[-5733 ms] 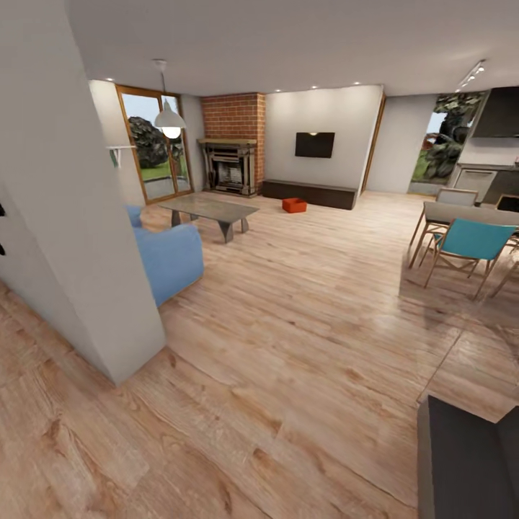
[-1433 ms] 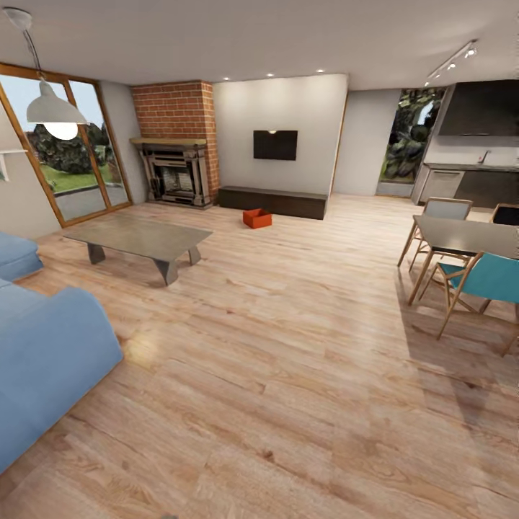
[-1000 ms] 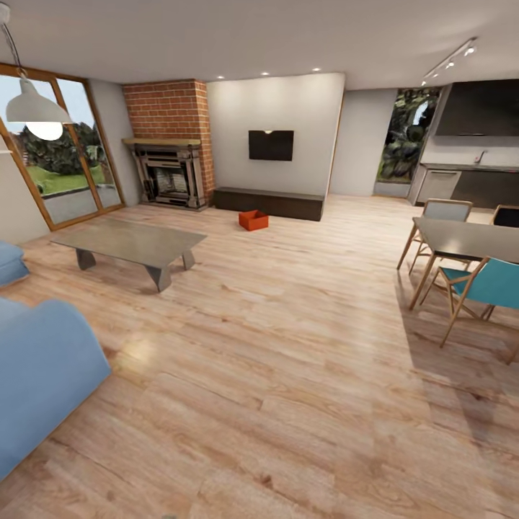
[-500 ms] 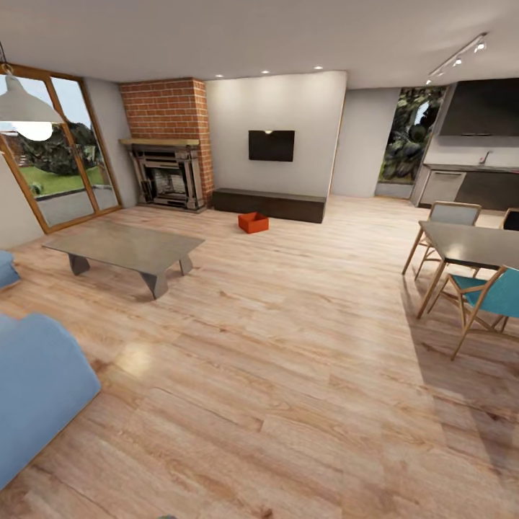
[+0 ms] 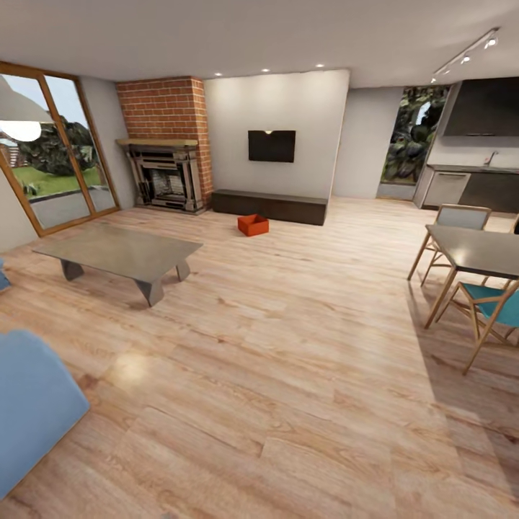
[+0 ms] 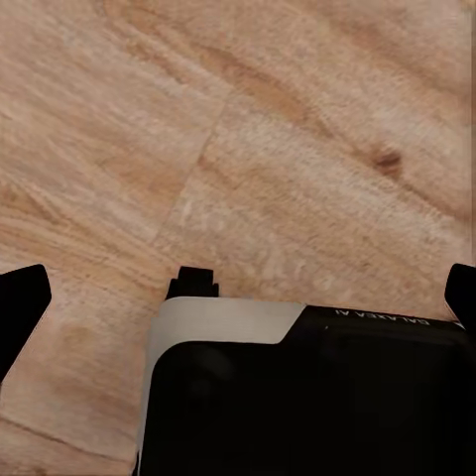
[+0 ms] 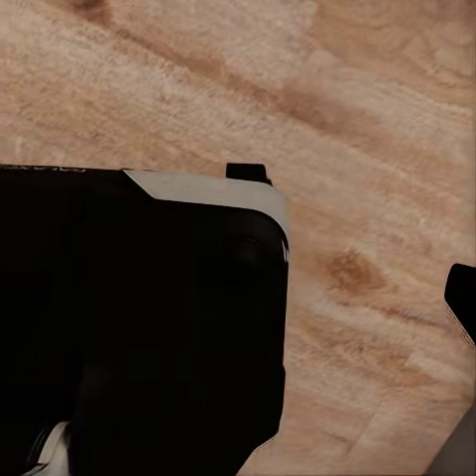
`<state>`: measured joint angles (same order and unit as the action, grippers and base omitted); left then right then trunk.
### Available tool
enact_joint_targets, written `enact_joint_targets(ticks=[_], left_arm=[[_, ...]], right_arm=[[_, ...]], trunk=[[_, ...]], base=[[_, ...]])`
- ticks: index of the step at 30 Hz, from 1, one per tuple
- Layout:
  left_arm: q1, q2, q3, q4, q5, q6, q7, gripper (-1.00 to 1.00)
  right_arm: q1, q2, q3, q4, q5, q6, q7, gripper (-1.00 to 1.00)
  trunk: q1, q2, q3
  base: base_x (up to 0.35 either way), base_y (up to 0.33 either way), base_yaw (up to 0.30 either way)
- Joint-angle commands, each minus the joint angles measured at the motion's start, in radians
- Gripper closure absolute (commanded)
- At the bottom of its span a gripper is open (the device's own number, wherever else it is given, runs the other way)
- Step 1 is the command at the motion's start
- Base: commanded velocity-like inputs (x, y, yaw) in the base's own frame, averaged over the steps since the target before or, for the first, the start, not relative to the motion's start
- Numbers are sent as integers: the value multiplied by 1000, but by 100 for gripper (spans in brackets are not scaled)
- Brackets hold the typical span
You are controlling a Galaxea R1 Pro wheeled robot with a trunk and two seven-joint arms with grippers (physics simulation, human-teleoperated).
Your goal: Move the two storage containers from the living room to the garage. In the garage, place one container on the floor and stack the other container on top of it (either order is fine).
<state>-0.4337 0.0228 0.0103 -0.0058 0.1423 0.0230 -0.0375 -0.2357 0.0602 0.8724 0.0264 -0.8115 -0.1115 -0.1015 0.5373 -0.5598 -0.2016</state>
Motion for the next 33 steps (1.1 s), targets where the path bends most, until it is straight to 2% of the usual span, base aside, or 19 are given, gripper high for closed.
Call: enact_joint_targets(ticks=[1,16,28,33], left_arm=[[-1,0,0,0,9,3,-4,-100],[-1,0,0,0,10,2,-4,-100],[-1,0,-1,0,8,2,-4,-100],[-1,0,0,0,9,2,-4,-100]], right_arm=[[-1,1,8,3,-8,-4,0,-100],[-2,-3,8,3,-8,-4,0,-100],[-1,-2,8,3,-8,-4,0,-100],[-1,0,8,3,-8,-4,0,-100]], trunk=[[1,-1,-2],[1,-1,-2],[1,-1,-2],[1,-1,-2]], base=[[322,0,0],[322,0,-4],[322,0,-213],[322,0,-72]])
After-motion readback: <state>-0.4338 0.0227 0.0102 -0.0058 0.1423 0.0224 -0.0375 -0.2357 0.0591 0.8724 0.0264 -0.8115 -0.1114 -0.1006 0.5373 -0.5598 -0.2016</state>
